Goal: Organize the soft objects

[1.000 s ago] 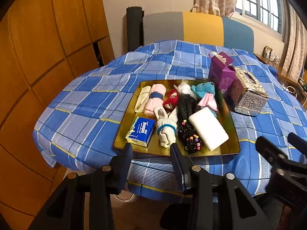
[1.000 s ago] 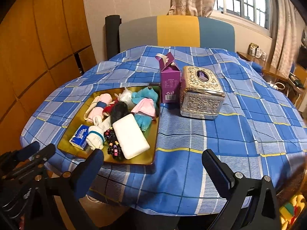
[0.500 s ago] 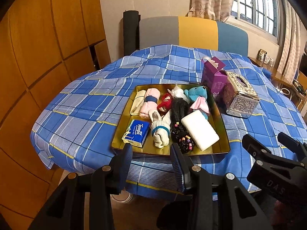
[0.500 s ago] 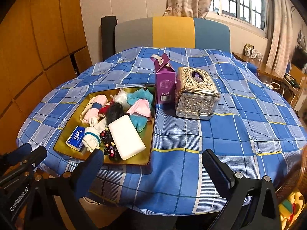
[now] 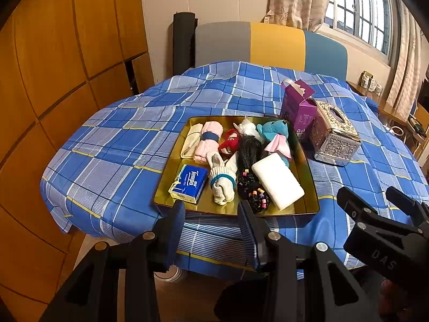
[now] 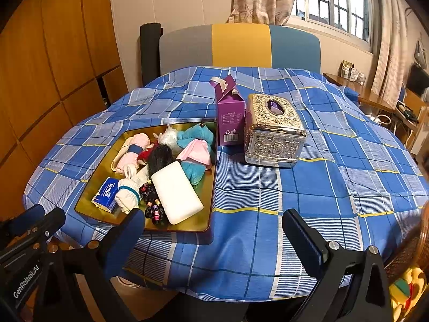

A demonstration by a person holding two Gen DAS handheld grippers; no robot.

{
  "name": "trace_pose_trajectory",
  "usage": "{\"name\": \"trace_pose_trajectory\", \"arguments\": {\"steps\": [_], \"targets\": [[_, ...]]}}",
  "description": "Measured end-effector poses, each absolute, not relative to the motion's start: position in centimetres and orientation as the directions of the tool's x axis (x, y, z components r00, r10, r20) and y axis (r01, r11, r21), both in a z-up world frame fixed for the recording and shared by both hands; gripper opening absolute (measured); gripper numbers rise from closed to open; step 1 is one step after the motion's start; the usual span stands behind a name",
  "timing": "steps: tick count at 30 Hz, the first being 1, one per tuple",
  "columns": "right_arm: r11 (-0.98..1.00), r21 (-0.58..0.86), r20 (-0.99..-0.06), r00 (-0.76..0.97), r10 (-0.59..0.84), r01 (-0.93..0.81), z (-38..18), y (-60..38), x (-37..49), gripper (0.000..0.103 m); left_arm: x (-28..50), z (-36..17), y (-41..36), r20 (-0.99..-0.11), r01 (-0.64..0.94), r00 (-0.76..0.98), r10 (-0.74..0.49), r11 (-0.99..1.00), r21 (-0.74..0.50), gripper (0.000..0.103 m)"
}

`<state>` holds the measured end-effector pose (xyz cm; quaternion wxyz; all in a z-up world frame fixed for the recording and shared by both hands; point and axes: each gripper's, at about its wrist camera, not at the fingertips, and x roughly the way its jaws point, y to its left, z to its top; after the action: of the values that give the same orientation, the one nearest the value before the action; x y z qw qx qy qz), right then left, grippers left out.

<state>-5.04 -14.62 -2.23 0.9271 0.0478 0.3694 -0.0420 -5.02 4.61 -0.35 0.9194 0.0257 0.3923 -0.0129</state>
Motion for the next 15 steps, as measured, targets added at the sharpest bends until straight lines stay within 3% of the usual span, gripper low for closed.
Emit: {"name": "trace_pose_trajectory", "arguments": {"steps": [15], "targets": [[0.99,0.065,-0.688,0.724,-0.044,0.122,-2.22,-14.79,-5.11,0.103,-5.11,-0.43,4.52,-0.73,0.045,0.683,-0.01,0.999,0.028,0.041]]}}
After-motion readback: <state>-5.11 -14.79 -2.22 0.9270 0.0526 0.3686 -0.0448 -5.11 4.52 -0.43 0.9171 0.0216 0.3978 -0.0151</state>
